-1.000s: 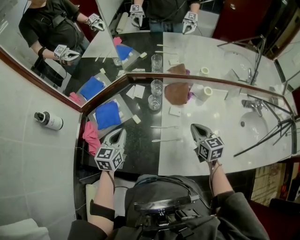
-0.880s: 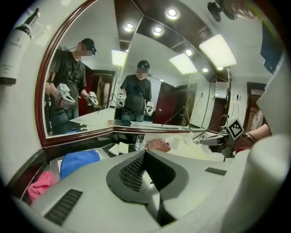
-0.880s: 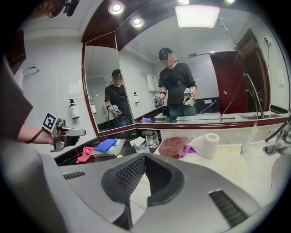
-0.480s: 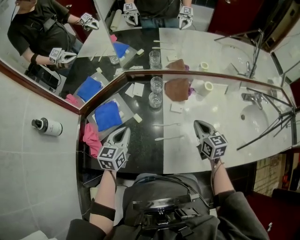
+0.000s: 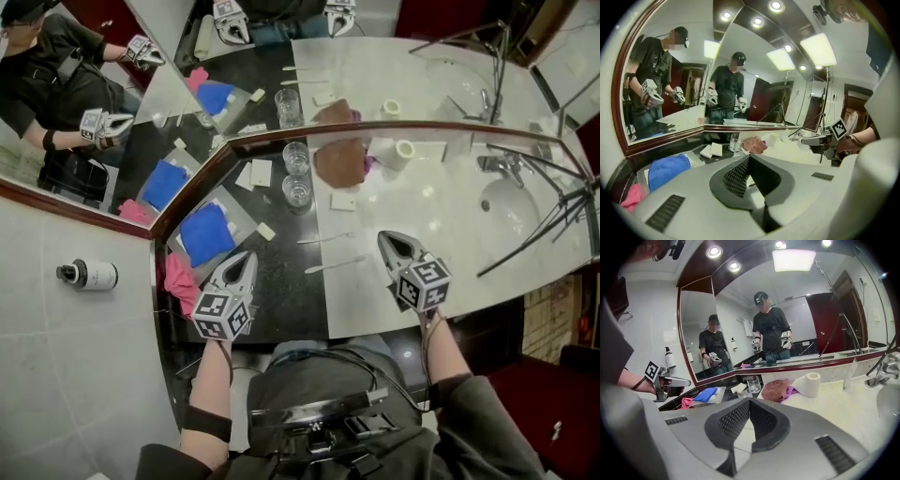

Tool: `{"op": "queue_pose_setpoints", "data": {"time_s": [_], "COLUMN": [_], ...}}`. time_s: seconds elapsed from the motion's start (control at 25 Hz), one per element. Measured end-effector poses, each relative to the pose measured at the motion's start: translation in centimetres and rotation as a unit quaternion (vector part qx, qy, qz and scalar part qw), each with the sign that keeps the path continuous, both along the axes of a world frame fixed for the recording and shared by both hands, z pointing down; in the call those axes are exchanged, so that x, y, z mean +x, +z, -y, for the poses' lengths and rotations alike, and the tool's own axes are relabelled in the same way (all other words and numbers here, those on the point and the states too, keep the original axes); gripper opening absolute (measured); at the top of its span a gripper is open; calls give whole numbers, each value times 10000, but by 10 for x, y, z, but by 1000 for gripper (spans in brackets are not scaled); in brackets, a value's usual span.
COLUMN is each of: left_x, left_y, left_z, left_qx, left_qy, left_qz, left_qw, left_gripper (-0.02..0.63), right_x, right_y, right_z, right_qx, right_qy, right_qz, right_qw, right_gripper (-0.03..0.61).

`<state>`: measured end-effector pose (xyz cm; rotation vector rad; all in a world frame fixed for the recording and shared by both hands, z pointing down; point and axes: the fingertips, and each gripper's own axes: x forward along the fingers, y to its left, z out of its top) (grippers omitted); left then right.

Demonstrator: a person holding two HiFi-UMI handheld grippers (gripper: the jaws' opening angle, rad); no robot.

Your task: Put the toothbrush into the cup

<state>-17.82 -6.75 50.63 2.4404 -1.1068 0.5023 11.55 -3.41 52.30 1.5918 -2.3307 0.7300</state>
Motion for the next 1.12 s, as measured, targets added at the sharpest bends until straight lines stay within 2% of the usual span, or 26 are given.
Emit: {"op": "queue_pose_setpoints", "data": {"time_s": [0.16,0.24,0.4,0.44,0.52,0.68,0.84,0.96,1.12], "left_x": [14,18,39,47,63,96,134,156,179], "left_y": [1,6,23,29,40,70,93,117,144], "left_z": [7,9,16,19,18,5,-9,-16,-17], "left_qx": [-45,-133,-288,-317,-394,-405,-474,-572,-726], "left_qy": [-86,35,639,842,1415,2592,3523,4028,4430], "left_qz": [140,235,352,404,626,1346,1941,2351,2782], "left_qw": [9999,9996,9969,9951,9872,9555,9143,8827,8492], "left_gripper": [5,5,45,50,104,181,183,194,201], "right_x": [9,9,17,20,20,13,13,20,30], "right_y": [11,17,24,26,29,34,43,50,58], "right_z": [5,1,-12,-12,-16,-29,-39,-48,-62], "right_qx": [13,-56,-126,-135,-184,-242,-277,-327,-368], "right_qy": [-100,24,469,577,811,1046,1320,1469,1662], "right_qz": [9,70,131,101,135,145,259,328,420], "right_qw": [9999,10000,9987,9982,9964,9941,9905,9881,9845], "right_gripper": [20,20,20,20,20,20,20,20,20]}}
